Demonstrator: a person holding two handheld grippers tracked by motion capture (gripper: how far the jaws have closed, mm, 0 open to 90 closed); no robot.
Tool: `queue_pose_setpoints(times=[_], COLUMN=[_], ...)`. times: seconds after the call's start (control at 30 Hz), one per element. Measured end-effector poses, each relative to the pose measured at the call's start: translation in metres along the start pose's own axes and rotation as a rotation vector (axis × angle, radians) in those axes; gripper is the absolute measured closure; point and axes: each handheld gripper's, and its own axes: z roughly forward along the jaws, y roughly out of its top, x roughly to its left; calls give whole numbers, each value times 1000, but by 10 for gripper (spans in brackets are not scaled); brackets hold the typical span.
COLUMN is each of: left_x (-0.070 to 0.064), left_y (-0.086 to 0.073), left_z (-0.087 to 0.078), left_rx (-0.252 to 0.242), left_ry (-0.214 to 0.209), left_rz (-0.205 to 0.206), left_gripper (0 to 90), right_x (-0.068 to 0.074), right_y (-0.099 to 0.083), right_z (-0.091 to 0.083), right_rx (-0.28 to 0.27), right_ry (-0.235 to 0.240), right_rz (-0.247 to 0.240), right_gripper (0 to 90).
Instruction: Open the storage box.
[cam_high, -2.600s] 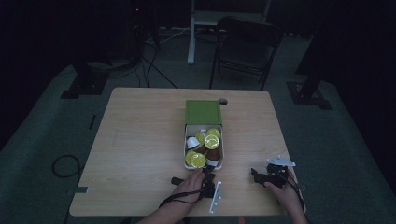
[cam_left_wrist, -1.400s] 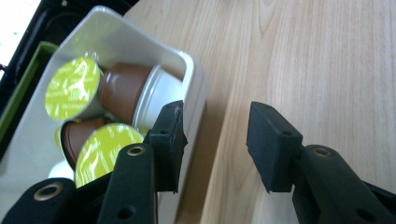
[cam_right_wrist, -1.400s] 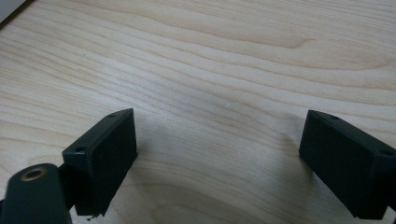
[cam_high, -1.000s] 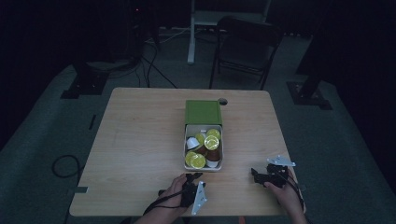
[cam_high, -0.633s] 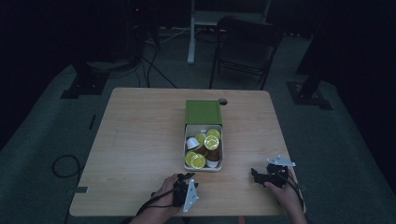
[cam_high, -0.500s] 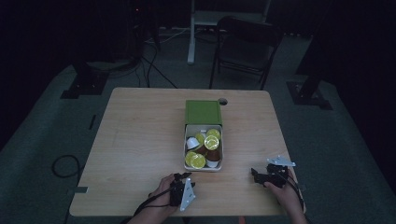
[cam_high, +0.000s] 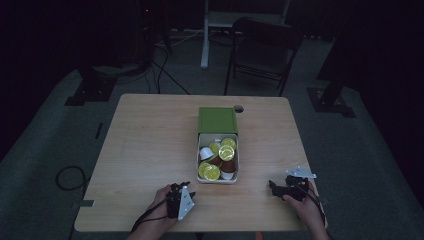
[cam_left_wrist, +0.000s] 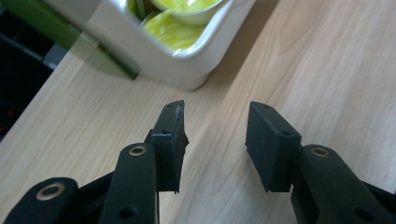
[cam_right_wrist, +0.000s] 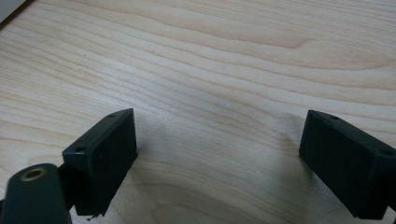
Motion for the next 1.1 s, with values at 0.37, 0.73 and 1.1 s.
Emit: queue_pose_setpoints(times=[0.37,0.73,1.1], left_x=[25,45,56], left_y=[-22,-39,-54], left_z=[-10,-16,-19], left_rx=[6,-10,-48], left_ry=[43,70,75], left_rz=[-144,-261,-369], left_gripper=[583,583,578], right_x=[0,0,0], right_y=[0,0,0], right_z=[0,0,0], right_rx=[0,0,0], right_ry=[0,0,0], right_rz=[0,0,1], right_gripper=[108,108,108])
